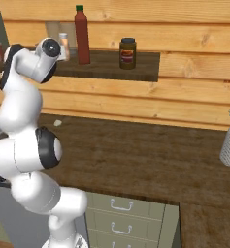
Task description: Put the shaker and condiment bottle from the counter next to their counterparts in the cabinet.
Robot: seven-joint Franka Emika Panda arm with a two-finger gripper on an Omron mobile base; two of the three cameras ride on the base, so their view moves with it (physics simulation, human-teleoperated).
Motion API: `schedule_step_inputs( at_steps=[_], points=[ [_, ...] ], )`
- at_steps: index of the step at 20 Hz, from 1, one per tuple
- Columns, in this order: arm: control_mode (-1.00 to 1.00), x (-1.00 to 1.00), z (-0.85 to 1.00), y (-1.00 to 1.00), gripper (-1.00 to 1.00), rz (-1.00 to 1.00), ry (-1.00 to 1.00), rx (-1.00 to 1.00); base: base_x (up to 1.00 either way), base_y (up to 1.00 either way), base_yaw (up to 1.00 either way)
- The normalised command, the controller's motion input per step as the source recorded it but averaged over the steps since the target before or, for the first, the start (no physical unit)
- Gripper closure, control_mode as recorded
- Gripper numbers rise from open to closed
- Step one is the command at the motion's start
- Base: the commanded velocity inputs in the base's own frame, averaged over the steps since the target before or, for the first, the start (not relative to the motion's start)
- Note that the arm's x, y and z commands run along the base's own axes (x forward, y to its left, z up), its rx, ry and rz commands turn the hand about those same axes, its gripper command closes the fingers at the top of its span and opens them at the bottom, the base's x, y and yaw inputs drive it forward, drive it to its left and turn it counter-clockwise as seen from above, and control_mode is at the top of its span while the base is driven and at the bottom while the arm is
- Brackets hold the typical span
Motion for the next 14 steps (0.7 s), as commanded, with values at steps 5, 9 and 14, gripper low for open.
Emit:
schedule_step_inputs(
  at_steps=[5, 9, 14],
  points=[
    [-1.00, -0.76, 0.00, -0.33, -1.00, -0.02, -0.01, 0.07, 0.00, 0.00, 0.00],
    [-1.00, -0.87, 0.10, -0.31, -1.00, -0.04, 0.00, 0.07, 0.00, 0.00, 0.00],
    [-1.00, -0.93, 0.28, -0.25, -1.00, -0.03, 0.00, 0.12, 0.00, 0.00, 0.00]
  ],
)
